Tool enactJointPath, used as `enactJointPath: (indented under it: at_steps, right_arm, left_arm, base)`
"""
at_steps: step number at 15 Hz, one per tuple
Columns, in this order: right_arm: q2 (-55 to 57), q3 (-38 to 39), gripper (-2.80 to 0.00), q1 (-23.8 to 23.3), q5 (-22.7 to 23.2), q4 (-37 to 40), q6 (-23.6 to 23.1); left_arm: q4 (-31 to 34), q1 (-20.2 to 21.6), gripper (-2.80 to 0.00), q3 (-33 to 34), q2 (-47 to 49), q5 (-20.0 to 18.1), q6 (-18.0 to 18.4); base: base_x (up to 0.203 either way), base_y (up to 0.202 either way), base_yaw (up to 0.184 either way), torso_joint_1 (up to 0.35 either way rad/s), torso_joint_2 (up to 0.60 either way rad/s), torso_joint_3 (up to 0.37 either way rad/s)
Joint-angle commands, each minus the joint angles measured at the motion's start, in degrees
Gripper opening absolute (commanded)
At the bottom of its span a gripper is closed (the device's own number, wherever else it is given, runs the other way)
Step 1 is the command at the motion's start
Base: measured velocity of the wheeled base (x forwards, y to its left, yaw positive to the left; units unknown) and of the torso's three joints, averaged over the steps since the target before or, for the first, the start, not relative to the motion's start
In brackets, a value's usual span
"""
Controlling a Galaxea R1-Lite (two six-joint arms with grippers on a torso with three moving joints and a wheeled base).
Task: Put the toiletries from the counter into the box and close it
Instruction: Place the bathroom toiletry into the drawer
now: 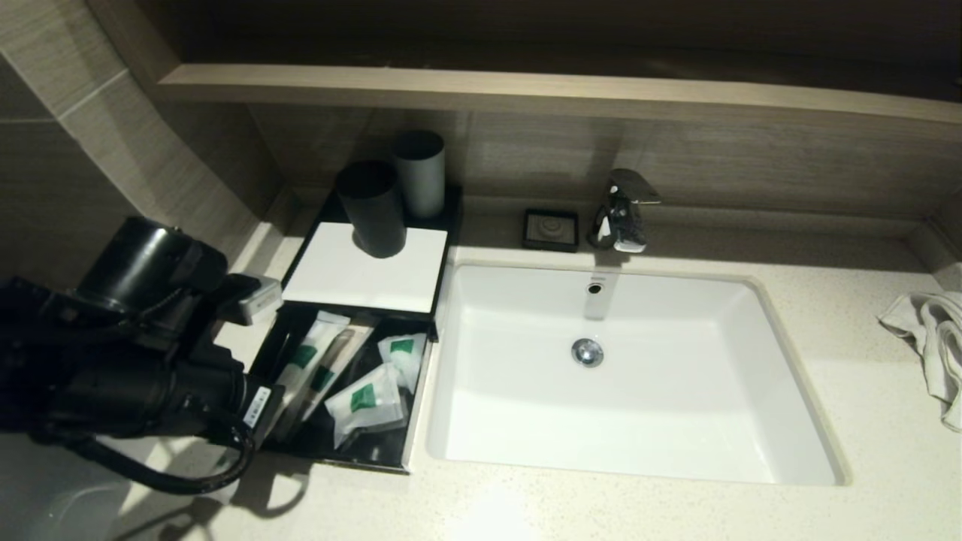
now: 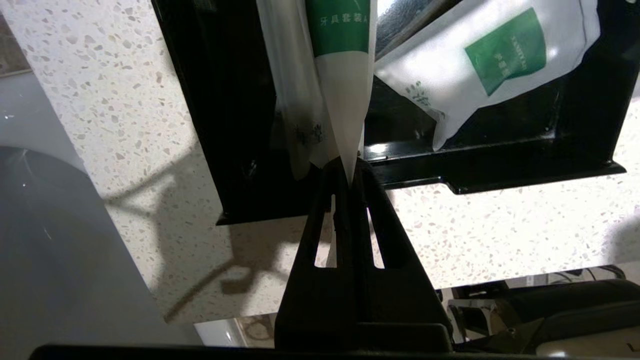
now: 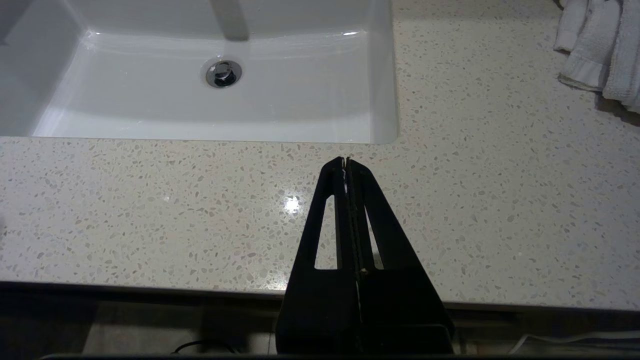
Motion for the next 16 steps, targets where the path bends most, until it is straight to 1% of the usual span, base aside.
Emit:
enactJointPath:
  at_steps: [1,4,8,11,16]
  right_arm:
    - [0.09,0.0,-2.8,0.0,0.0,0.03,0.03]
    - [0.09,0.0,-2.8,0.0,0.0,0.03,0.03]
    - [0.09,0.0,-2.8,0.0,0.0,0.03,0.03]
    - [0.09,0.0,-2.8,0.0,0.0,0.02,0.03]
    - [0.09,0.0,-2.8,0.0,0.0,0.03,0.03]
  left_arm:
    - [-0.6,0.27,-2.8,-0.74,2.81,0.02,-0.07]
    - [-1.16,0.27,-2.8,-3.62,5.89,0.1,-1.67]
    - [-1.56,0.2,-2.8,-7.34,9.49,0.02,-2.68]
    - [-1.76,0.18,-2.8,-8.72,11.26,0.02,-3.93]
    - [-6.78,0.18,-2.8,-8.99,13.48,0.2,-5.95]
  base:
    - [0.0,0.0,0.0,0.0,0.0,0.0]
    - [0.0,0.0,0.0,0.0,0.0,0.0]
    - [0.0,0.0,0.0,0.0,0.0,0.0]
    - [0.0,0.0,0.0,0.0,0.0,0.0]
    - [0.0,0.0,0.0,0.0,0.0,0.0]
